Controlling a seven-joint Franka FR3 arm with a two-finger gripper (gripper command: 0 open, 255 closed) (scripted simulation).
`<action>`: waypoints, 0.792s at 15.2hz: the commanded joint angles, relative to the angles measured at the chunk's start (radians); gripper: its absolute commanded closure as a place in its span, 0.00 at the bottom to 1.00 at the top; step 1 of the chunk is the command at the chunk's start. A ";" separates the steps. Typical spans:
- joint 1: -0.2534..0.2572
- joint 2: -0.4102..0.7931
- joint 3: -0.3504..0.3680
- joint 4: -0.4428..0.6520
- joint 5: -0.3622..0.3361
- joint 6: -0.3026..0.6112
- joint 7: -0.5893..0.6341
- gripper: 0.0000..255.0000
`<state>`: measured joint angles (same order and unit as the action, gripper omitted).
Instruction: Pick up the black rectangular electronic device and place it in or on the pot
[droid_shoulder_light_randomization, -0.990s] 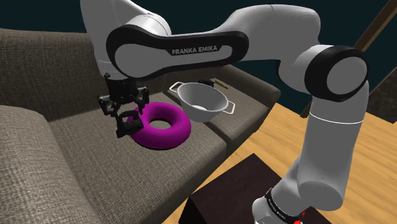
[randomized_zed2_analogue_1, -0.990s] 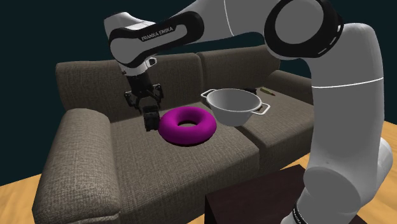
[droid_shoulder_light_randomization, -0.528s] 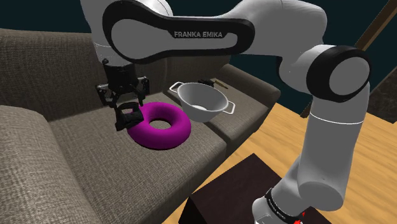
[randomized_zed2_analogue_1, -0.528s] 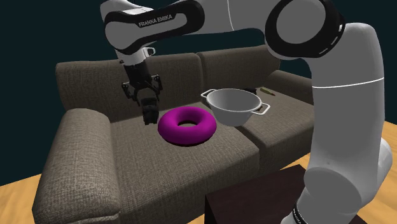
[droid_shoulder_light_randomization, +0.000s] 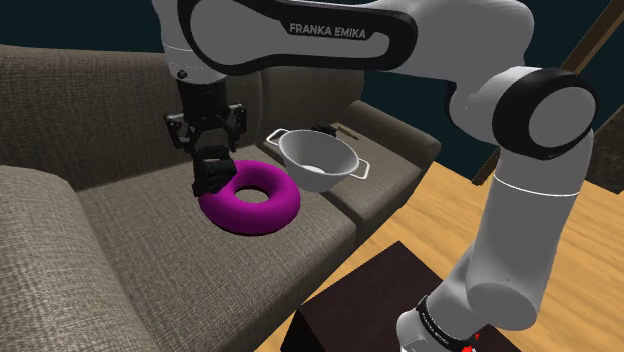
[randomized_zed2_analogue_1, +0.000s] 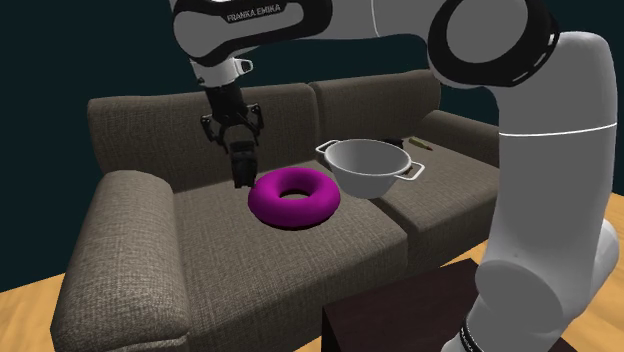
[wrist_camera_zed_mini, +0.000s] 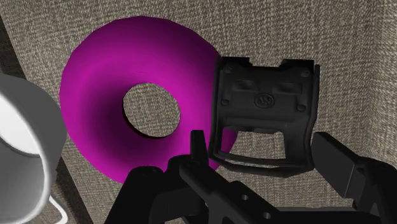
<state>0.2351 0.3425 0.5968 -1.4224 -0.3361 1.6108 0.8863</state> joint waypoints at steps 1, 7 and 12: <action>-0.055 -0.066 -0.004 -0.079 0.031 0.032 -0.047 1.00; -0.181 -0.213 -0.047 -0.242 0.104 0.100 -0.201 1.00; -0.259 -0.304 -0.101 -0.335 0.146 0.140 -0.334 1.00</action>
<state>-0.0081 0.0619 0.5073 -1.7300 -0.2006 1.7374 0.5811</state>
